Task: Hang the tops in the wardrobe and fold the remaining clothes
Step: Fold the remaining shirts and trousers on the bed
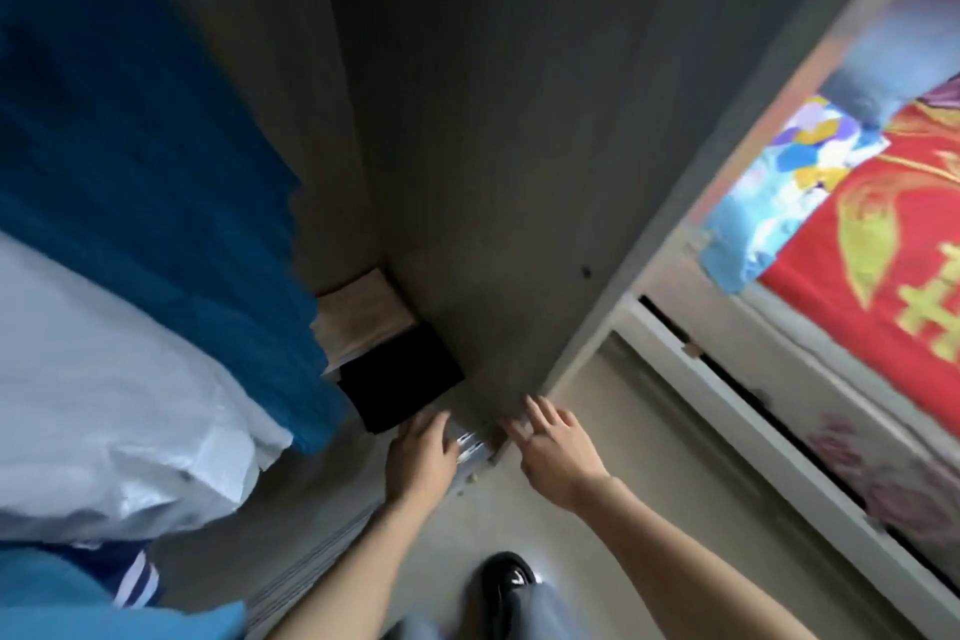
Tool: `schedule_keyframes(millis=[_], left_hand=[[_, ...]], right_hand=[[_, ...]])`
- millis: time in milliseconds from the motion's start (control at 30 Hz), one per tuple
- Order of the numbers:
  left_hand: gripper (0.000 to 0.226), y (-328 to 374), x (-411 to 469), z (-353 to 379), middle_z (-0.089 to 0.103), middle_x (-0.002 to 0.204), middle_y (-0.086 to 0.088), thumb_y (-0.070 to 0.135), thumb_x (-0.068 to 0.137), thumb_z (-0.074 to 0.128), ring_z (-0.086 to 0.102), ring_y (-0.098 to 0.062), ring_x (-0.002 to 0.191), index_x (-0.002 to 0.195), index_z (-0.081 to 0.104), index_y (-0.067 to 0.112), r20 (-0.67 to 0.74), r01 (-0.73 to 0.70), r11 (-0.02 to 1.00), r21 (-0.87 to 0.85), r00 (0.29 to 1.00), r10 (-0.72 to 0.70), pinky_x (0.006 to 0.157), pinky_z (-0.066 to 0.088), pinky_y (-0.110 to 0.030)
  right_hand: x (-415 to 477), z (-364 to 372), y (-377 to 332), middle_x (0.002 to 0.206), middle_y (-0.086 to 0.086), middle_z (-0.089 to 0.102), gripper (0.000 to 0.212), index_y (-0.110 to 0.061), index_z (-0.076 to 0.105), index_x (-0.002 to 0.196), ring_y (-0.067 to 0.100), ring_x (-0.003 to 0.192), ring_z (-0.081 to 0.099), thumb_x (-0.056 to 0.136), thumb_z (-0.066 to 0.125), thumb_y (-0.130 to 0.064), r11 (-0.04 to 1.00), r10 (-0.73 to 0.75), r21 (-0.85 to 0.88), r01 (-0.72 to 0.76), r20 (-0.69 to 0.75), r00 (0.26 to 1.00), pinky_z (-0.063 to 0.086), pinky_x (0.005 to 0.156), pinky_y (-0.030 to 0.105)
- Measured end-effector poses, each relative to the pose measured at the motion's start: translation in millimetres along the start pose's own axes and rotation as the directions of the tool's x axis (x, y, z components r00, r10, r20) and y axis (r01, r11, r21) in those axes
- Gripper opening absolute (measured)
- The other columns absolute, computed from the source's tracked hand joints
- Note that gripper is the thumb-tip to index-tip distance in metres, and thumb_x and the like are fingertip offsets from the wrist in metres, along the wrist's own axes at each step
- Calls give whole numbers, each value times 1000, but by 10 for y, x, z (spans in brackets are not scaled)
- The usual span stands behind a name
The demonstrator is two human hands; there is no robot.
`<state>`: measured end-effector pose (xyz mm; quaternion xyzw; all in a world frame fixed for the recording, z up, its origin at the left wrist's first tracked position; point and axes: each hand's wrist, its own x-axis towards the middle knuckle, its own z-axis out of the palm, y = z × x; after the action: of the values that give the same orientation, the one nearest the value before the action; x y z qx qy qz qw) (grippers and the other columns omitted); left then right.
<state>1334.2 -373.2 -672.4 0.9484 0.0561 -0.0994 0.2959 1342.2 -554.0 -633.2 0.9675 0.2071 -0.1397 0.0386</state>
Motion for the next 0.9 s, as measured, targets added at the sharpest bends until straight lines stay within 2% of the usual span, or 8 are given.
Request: schedule_keyframes(millis=[100, 200, 367, 467, 533, 667, 767, 900], left_hand=[[33, 343, -210, -262, 68, 97, -16, 13, 70, 56, 66, -37, 85, 97, 71, 1, 40, -144, 989, -36, 989, 145, 71, 54, -42], [47, 755, -488, -595, 65, 109, -18, 21, 72, 46, 60, -38, 98, 108, 68, 0, 76, -252, 968, -16, 965, 252, 85, 49, -41], [39, 1554, -1046, -1010, 51, 134, -10, 19, 92, 47, 45, -30, 120, 129, 54, 9, 210, -403, 914, 39, 898, 387, 97, 35, -32], [39, 1962, -1461, -1046, 50, 135, -8, 16, 92, 49, 43, -27, 124, 131, 51, 10, 233, -545, 838, 27, 819, 525, 99, 33, -31], [40, 2155, -1702, -1008, 49, 136, -8, 16, 93, 49, 42, -26, 125, 132, 51, 11, 246, -594, 805, 5, 781, 575, 100, 33, -30], [40, 2478, -2271, -757, 48, 138, -8, 19, 94, 48, 41, -26, 126, 134, 49, 13, 306, -665, 746, 13, 713, 631, 101, 32, -31], [41, 2848, -3131, -301, 47, 138, -9, 20, 95, 47, 40, -26, 127, 135, 47, 13, 426, -761, 647, -47, 570, 702, 102, 32, -34], [43, 3161, -4538, 239, 46, 138, -6, 20, 94, 48, 40, -23, 127, 136, 46, 14, 553, -893, 416, -170, 263, 791, 100, 34, -32]], right_hand=[[-623, -478, 143, 135, 24, 49, 61, -20, 55, 131, 35, 123, 51, 71, 69, -23, 994, 107, 29, -108, 30, 994, 47, 91, 38], [-1297, -792, 213, 155, 19, 11, 60, -19, 19, 149, 31, 144, 12, 93, 40, -13, 952, 292, 90, -294, 38, 956, 22, 111, 40], [-2447, -1087, 211, 151, 23, 22, 60, -14, 34, 144, 34, 140, 22, 87, 53, -11, 857, 513, 77, -509, -56, 856, 31, 106, 42], [-3206, -1154, 205, 114, 23, 63, 68, -14, 70, 108, 37, 102, 64, 42, 86, -15, 762, 647, 119, -636, -123, 752, 55, 72, 41], [-3678, -1093, 161, 99, 15, 70, 70, -19, 75, 93, 28, 88, 70, 24, 88, -22, 706, 708, 124, -698, -123, 695, 56, 61, 33], [-4679, -1016, -59, 99, 12, 70, 62, -23, 74, 90, 24, 89, 70, 30, 86, -30, 604, 796, 115, -789, -151, 587, 56, 61, 30], [-5747, -880, -416, 99, 14, 70, 64, -19, 74, 90, 27, 90, 69, 28, 90, -27, 424, 905, 153, -893, -115, 410, 56, 62, 32], [-7032, -789, -1137, 102, 15, 68, 61, -18, 73, 94, 29, 93, 68, 36, 91, -29, 110, 992, 153, -982, -77, 99, 56, 66, 35]])
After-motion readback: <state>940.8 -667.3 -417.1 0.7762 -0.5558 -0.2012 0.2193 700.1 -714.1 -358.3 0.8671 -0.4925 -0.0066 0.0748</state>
